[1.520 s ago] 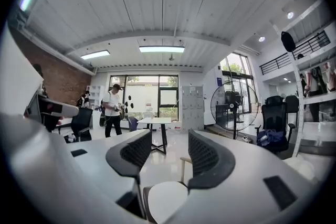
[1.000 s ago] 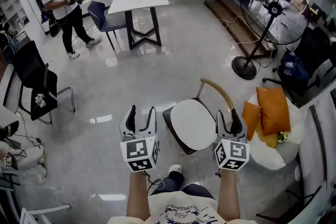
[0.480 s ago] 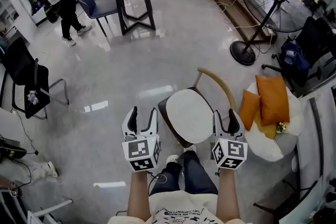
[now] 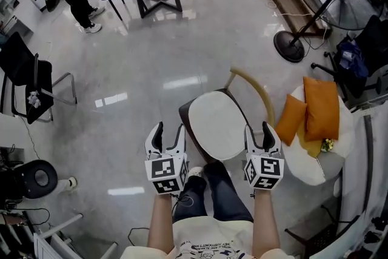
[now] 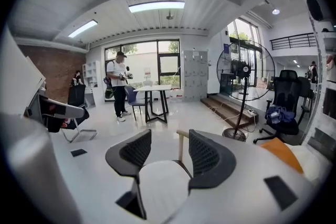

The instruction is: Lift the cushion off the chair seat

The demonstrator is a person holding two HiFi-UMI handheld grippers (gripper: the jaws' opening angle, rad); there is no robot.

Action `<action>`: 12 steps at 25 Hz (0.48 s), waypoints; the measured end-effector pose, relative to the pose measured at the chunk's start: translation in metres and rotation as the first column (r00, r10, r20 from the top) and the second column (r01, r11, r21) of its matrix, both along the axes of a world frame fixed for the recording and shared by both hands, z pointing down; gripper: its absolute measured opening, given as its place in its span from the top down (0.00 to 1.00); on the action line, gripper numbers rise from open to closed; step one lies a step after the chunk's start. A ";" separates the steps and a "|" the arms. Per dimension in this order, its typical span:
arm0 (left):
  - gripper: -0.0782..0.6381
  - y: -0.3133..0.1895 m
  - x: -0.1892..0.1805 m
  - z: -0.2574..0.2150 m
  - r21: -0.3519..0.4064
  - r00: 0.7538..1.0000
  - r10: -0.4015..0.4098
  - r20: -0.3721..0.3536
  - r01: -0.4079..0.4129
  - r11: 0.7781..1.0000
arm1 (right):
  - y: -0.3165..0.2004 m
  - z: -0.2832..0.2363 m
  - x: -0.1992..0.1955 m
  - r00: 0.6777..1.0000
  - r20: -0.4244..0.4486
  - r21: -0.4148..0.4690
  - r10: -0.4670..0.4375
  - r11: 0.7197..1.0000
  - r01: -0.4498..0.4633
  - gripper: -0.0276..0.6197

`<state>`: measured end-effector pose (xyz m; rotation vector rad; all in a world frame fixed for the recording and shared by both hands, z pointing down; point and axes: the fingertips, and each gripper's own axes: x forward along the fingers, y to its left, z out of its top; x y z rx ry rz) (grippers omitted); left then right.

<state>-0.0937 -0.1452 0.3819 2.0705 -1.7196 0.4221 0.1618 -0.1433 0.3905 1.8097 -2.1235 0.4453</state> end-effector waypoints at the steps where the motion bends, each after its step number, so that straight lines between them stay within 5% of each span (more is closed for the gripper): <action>1: 0.54 -0.009 0.006 0.010 -0.009 1.000 -0.002 -0.006 0.002 1.000 | -0.010 0.010 0.005 1.000 -0.001 -0.011 -0.006 1.000 0.006 0.59; 12: 0.54 -0.055 0.032 0.137 -0.237 0.998 -0.057 0.001 0.056 0.970 | -0.077 0.129 0.026 0.998 -0.007 -0.201 -0.065 0.978 0.062 0.59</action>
